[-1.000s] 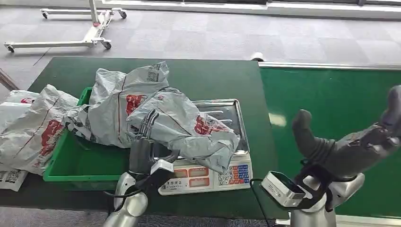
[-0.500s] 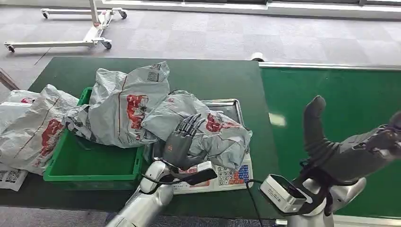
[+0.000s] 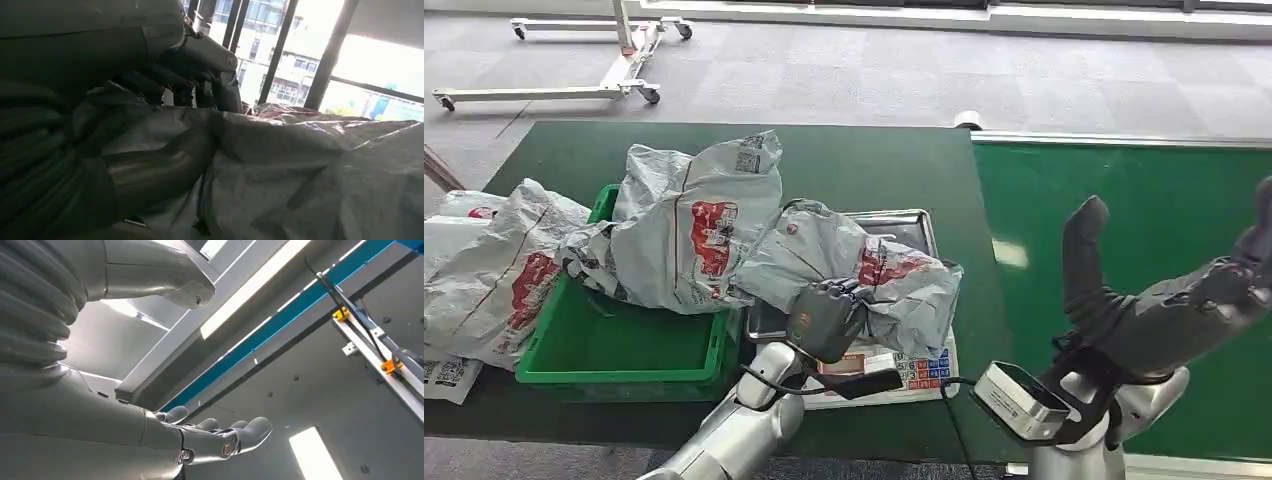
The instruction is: Moved the parcel from conveyor to table for the left to box.
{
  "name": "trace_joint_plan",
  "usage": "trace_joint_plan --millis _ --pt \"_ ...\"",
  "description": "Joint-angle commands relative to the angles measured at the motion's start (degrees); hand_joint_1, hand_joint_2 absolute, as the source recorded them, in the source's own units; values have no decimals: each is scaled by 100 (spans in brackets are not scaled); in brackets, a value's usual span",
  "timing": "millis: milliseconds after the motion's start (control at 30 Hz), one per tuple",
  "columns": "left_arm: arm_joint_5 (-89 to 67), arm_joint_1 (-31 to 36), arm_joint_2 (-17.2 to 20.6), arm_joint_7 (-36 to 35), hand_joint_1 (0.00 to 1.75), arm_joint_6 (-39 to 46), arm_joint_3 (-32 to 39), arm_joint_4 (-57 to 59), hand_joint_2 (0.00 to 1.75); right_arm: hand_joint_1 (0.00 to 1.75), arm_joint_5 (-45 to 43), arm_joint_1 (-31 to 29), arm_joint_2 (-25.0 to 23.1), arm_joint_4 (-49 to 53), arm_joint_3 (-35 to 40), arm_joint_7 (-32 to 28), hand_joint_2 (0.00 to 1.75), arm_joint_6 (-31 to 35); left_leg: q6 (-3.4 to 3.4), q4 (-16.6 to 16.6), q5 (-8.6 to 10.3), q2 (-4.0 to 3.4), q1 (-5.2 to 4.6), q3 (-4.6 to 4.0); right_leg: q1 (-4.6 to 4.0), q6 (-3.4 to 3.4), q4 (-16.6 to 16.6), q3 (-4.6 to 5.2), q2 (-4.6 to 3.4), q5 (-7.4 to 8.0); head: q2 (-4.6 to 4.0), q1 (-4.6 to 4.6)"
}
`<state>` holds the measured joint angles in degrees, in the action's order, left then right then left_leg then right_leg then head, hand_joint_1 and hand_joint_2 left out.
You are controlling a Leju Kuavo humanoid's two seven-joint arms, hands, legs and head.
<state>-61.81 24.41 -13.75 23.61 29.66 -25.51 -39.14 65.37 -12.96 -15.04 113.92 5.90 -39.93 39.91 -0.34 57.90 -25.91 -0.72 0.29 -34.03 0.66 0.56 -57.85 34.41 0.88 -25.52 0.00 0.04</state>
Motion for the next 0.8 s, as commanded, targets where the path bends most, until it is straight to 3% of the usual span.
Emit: trace_joint_plan --millis 33,167,233,367,433,467,567,600,633,667,733,800 --pt "-215 290 150 -212 175 216 -341 464 175 0 6 -158 56 -372 -190 -7 175 9 0 -13 1 4 2 15 -2 -3 15 -15 -8 3 0 0" --pt "-875 432 263 -880 175 999 -337 301 175 0 60 -106 14 -316 -281 -7 175 9 -1 -7 0 2 4 9 -4 -3 11 -10 -9 3 0 0" --pt "-2091 104 542 -1683 175 1034 329 -1518 175 0 91 -43 -16 -292 -355 -7 175 9 -2 -1 0 2 7 0 -7 -4 6 -1 -9 3 0 0" --pt "-2802 240 880 -2055 175 1034 964 -2542 175 0 123 46 -64 -244 -440 -7 175 9 -6 1 1 -8 8 -7 -10 -5 3 8 -16 5 0 0" --pt "-2819 387 1247 -2392 175 1034 955 -2863 175 0 127 60 -85 -234 -473 -7 175 9 -10 -4 3 -12 9 -2 -11 -8 5 7 -26 7 0 -2" --pt "-2819 559 1720 -2901 175 1034 810 -3191 175 0 107 63 -90 -231 -484 -7 175 9 -12 2 2 -20 11 -5 -13 -9 -1 11 -31 7 0 0" --pt "-2819 559 1720 -2901 175 1034 810 -3191 175 0 107 63 -90 -231 -484 -7 175 9 -12 0 2 -21 12 -3 -13 -10 1 10 -35 8 0 -2" --pt "-2819 968 2664 -4232 175 1034 -102 -3310 175 0 109 66 -102 -215 -521 -7 175 9 -13 -2 3 -22 12 -1 -14 -11 2 9 -36 9 0 -2" --pt "-2819 1207 2975 -4862 175 1034 -603 -3262 175 0 115 72 -107 -212 -520 -7 175 9 -10 2 3 -15 7 -6 -10 -7 -3 11 -23 5 0 -2" --pt "-2819 1320 3437 -5895 175 1034 -608 -3102 175 0 100 157 -177 -123 -571 -7 175 9 -35 2 18 -15 23 -11 -33 -26 -7 20 -28 14 0 0" --pt "-2819 1298 3292 -5851 175 1034 -237 -2625 175 0 153 163 -222 -102 -587 -1 175 9 -43 -19 29 -8 24 5 -36 -37 7 9 -21 20 0 -4" --pt "-2819 1171 2859 -5250 175 1034 855 -2060 175 0 106 165 -191 -74 -625 -7 175 9 -48 -16 33 -2 27 2 -39 -37 8 4 -13 15 0 -4"
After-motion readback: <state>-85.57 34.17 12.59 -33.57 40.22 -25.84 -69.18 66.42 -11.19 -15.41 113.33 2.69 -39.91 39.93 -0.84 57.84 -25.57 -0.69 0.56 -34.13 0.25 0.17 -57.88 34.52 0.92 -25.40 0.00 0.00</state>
